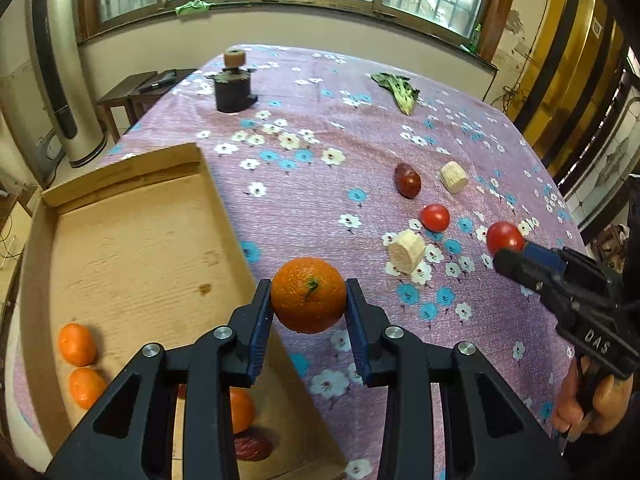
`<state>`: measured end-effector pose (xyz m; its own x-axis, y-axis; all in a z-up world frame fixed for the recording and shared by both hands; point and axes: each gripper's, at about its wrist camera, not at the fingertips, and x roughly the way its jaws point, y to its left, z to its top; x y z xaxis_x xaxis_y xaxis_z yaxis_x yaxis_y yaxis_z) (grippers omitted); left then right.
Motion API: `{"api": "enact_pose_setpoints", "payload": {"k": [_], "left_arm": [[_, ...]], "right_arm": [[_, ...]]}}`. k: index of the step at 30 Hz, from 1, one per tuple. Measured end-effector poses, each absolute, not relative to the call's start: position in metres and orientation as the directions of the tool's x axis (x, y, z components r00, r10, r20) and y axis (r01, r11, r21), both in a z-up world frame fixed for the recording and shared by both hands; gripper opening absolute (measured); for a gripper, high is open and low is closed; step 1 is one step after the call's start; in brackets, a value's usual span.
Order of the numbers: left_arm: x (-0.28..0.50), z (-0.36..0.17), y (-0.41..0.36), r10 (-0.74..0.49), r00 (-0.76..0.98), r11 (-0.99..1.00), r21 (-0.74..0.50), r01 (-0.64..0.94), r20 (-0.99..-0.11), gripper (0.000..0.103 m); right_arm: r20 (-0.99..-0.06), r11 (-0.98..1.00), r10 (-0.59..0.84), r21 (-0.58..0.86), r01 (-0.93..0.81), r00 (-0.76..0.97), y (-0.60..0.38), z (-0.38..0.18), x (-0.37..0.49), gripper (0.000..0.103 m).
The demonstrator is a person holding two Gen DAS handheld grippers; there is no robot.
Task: Organize fruits
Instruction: 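Grasp a mandarin with the left tool while the right tool grasps a red tomato, then carry the mandarin and tomato into the cardboard tray and open both tools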
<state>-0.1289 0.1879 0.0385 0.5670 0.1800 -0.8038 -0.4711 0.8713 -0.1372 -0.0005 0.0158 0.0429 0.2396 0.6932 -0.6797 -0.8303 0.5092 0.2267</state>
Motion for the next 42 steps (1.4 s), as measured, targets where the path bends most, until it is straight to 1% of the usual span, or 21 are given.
{"api": "enact_pose_setpoints", "payload": {"k": [22,42], "left_arm": [[-0.188,0.047,0.219,0.252,0.584,0.823,-0.147,-0.549,-0.772,0.033],[-0.224,0.048,0.274,0.322,0.557,0.748,-0.155,-0.646,-0.765,0.033]], "right_arm": [[-0.677,0.371,0.721,0.195,-0.908,0.149,0.068,0.059,-0.081,0.031],[-0.690,0.289,0.721,0.205,-0.935,0.071,0.119,0.050,-0.107,0.031]]}}
